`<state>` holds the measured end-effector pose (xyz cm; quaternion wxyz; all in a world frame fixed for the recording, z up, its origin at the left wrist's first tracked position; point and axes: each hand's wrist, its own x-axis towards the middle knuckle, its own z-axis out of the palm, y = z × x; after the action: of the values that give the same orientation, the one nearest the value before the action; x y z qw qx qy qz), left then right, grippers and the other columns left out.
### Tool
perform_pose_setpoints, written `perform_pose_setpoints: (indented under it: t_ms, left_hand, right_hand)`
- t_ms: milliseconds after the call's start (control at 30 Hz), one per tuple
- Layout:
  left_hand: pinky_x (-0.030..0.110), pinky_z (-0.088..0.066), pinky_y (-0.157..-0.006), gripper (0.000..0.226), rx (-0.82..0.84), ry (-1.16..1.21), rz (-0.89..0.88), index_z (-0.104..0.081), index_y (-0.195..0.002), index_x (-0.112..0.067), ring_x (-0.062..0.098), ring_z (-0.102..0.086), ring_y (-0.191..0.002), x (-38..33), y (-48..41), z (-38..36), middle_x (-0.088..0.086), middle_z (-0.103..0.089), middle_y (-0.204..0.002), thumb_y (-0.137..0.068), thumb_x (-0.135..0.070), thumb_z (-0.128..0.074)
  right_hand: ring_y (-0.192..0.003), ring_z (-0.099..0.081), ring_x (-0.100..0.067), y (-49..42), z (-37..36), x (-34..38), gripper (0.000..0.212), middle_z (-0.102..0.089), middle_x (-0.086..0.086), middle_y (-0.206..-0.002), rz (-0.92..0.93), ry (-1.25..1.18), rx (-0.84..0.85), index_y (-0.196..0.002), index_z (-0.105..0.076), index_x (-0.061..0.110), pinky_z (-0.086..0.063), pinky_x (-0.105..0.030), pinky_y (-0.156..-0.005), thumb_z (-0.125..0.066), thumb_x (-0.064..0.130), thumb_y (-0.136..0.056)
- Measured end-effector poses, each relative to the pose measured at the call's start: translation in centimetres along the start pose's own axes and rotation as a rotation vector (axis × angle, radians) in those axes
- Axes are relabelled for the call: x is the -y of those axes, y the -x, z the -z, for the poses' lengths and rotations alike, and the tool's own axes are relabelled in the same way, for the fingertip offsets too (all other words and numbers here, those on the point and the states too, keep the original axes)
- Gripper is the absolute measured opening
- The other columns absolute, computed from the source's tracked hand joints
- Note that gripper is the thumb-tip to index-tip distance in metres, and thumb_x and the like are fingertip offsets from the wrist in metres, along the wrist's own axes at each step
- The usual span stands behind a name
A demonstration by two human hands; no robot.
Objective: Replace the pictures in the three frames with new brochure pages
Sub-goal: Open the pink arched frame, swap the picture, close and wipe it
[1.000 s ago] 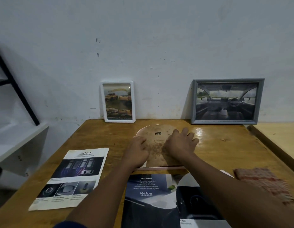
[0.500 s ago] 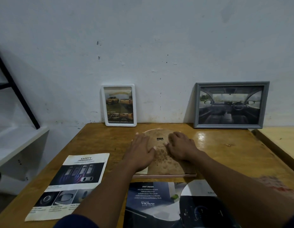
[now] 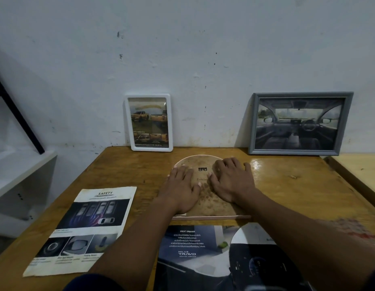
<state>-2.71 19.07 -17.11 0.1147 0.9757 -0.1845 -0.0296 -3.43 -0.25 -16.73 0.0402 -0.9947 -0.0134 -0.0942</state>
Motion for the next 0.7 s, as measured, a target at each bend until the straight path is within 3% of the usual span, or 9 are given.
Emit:
perform_pose_setpoints:
  t_ms: [133,267,367,567,700]
  left_hand:
    - [0.047,-0.003,-0.126,0.068,-0.007,0.007,0.007,-0.008,-0.163,-0.022,0.025,0.008,-0.156,0.0,0.1,-0.2,0.003,0.001,-0.171,-0.105,-0.056,-0.02]
    - [0.046,-0.004,-0.126,0.068,-0.008,0.025,0.002,-0.009,-0.163,-0.021,0.024,0.008,-0.156,0.0,0.2,0.0,0.003,0.0,-0.171,-0.105,-0.055,-0.021]
    - [0.047,-0.004,-0.126,0.068,-0.013,0.022,0.003,-0.009,-0.163,-0.021,0.024,0.007,-0.156,0.0,0.1,-0.1,0.003,0.0,-0.171,-0.105,-0.055,-0.022]
    - [0.047,-0.01,-0.126,0.068,-0.061,0.102,0.018,-0.018,-0.161,-0.022,0.023,-0.002,-0.156,0.1,0.1,-0.2,0.002,-0.009,-0.17,-0.103,-0.056,-0.031]
    - [0.048,-0.016,-0.125,0.065,-0.115,0.167,0.025,-0.028,-0.158,-0.023,0.022,-0.011,-0.155,0.1,0.0,-0.1,0.001,-0.02,-0.168,-0.102,-0.054,-0.04]
  right_hand:
    - [-0.118,-0.05,-0.023,0.8,0.7,0.5,0.057,-0.061,-0.007,-0.127,0.024,0.075,-0.141,-0.127,-0.053,0.019,-0.037,-0.045,-0.101,-0.022,0.054,-0.095]
    - [-0.126,-0.044,-0.027,1.8,0.7,0.5,0.06,-0.052,-0.011,-0.134,0.079,0.003,0.035,-0.129,-0.048,0.023,-0.035,-0.05,-0.105,-0.017,0.061,-0.094]
    - [-0.123,-0.044,-0.025,2.8,0.0,0.7,0.066,-0.051,-0.009,-0.131,0.06,-0.055,-0.031,-0.125,-0.047,0.026,-0.033,-0.051,-0.101,-0.007,0.062,-0.089]
    - [-0.113,-0.048,-0.029,3.1,0.6,0.8,0.062,-0.057,-0.012,-0.124,-0.256,-0.07,-0.126,-0.129,-0.048,0.018,-0.035,-0.047,-0.096,-0.025,0.062,-0.092]
    - [-0.113,-0.051,-0.025,2.9,1.7,0.2,0.042,-0.061,-0.003,-0.122,-0.334,-0.419,-0.084,-0.127,-0.049,0.023,-0.031,-0.048,-0.099,-0.043,0.05,-0.095]
